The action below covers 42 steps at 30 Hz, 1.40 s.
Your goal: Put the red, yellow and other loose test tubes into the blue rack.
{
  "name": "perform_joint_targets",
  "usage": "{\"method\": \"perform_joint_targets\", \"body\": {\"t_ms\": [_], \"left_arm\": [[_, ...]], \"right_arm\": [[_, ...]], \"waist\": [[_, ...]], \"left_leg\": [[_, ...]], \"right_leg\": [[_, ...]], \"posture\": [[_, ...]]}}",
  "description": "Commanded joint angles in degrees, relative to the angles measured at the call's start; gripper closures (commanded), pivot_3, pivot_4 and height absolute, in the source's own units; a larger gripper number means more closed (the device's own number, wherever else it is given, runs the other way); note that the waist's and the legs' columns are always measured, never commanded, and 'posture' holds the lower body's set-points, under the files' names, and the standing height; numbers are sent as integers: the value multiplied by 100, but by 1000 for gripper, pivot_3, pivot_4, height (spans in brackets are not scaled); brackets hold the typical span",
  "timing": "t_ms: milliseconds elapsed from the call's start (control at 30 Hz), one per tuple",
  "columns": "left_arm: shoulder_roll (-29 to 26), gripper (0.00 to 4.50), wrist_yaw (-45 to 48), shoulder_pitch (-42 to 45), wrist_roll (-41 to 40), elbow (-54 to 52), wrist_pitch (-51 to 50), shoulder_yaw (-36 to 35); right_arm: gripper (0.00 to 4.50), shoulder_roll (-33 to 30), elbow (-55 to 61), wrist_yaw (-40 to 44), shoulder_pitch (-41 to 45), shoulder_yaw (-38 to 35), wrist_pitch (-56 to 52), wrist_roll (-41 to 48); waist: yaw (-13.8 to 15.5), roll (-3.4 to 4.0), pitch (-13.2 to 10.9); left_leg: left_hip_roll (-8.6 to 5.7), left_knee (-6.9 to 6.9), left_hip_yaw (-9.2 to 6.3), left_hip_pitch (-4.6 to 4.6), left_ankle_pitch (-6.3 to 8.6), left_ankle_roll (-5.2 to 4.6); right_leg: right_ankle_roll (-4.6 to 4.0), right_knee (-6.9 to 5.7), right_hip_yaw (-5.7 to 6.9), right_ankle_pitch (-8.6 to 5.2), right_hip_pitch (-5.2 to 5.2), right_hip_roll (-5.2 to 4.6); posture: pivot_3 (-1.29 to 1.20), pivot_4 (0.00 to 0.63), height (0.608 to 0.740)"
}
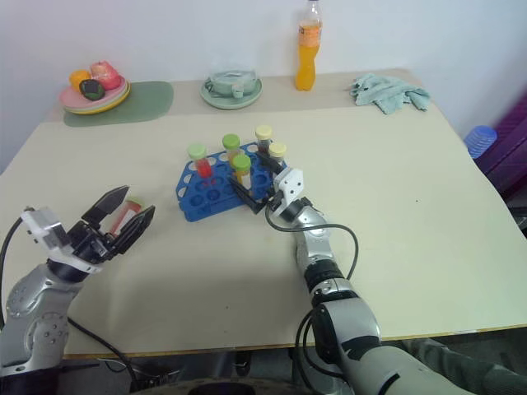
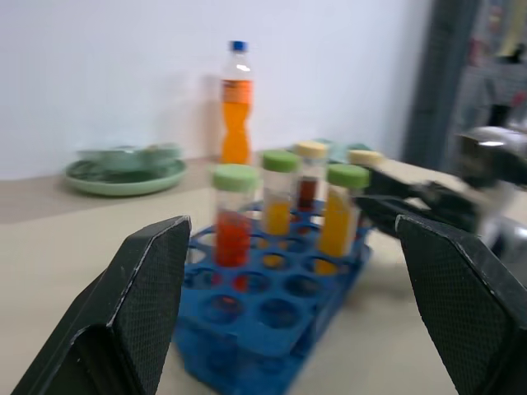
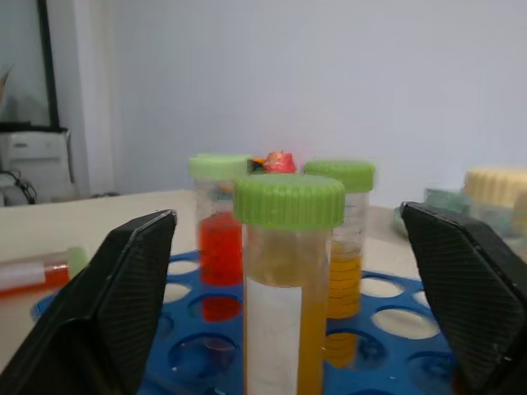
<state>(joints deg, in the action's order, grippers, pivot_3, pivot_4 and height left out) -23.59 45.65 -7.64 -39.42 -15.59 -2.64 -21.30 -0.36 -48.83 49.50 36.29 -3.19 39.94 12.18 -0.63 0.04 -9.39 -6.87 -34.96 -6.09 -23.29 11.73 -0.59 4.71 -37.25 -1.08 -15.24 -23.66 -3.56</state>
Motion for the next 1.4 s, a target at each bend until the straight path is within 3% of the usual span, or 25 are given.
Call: {"method": "perform_joint_targets", "body": {"t_ms": [33,133,267,400,500,633,733,833,900,1000,1167,1400], "left_arm": [[-46,406,-535,43,-25,-299,-183,-242],[-51,406,-1072,85,-11,-454,-384,-370],[-84,406,-2404,139,712,-923,-959,-371],[-284,406,-2963,278,297,-1358,-1901,-453],[-746,406,-4057,636,-165,-1689,-3667,-659],[-1292,406,-5038,1413,-1173,-1468,-6104,-979],[-1733,406,-5187,2334,-1904,-925,-7668,-1224],[-1983,406,-5330,3096,-2084,-337,-8752,-1246],[-2541,406,-5481,3489,-2484,368,-8986,-756],[-2882,406,-5849,3881,-2966,1069,-8986,-276],[-2969,406,-6584,4504,-3291,1976,-8986,309],[-2845,406,-6940,5317,-3336,3134,-8986,1086]], "right_arm": [[39,-328,1089,215,-327,134,-531,198],[39,-651,2062,347,-753,277,-1173,341],[39,-1392,3579,740,-1319,465,-2346,714],[39,-2331,4631,1238,-1614,473,-3337,1063],[39,-3065,5223,1506,-1660,331,-4022,1345],[39,-3560,5527,1649,-1611,215,-4391,1478],[39,-3714,5617,1664,-1525,151,-4435,1465],[39,-3669,5589,1588,-1449,145,-4364,1423],[39,-3613,5530,1538,-1399,147,-4299,1383],[39,-3576,5538,1482,-1396,155,-4284,1376],[39,-3560,5728,1347,-1432,182,-4371,1371],[39,-3535,6086,1064,-1483,212,-4622,1386]], "waist": [[-4,0,0],[-2,0,0],[7,0,-1],[22,-4,-4],[74,-15,-12],[94,-25,-18],[134,-50,-37],[137,-65,-45],[135,-78,-53],[133,-78,-54],[138,-80,-55],[139,-80,-55]], "left_leg": [[0,1,0,-1,0,0],[1,3,0,-3,0,0],[1,2,0,-7,1,0],[2,-2,0,-10,2,-2],[3,-8,-3,-14,3,-3],[8,-8,-3,-13,3,-4],[8,-11,-9,-15,2,-4],[7,-13,-8,-15,3,-3],[6,-13,-8,-15,3,-3],[6,-9,-9,-15,4,4],[6,-9,-10,-16,6,8],[6,-11,-10,-18,5,9]], "right_leg": [[2,0,0,1,0,0],[2,-1,0,1,4,0],[-2,0,-1,-3,11,-1],[-9,5,0,-9,15,-2],[-9,9,3,-12,17,-2],[-2,14,6,-14,19,-1],[15,9,17,-5,18,2],[17,16,20,-3,21,1],[19,13,20,-2,20,0],[19,12,18,-1,17,0],[18,12,17,-1,16,0],[18,11,16,0,14,-1]], "posture": [[0,150,740],[0,150,740],[0,150,740],[0,150,740],[0,150,740],[0,150,740],[0,150,740],[0,150,740],[0,150,740],[0,150,740],[0,150,740],[0,150,740]]}}
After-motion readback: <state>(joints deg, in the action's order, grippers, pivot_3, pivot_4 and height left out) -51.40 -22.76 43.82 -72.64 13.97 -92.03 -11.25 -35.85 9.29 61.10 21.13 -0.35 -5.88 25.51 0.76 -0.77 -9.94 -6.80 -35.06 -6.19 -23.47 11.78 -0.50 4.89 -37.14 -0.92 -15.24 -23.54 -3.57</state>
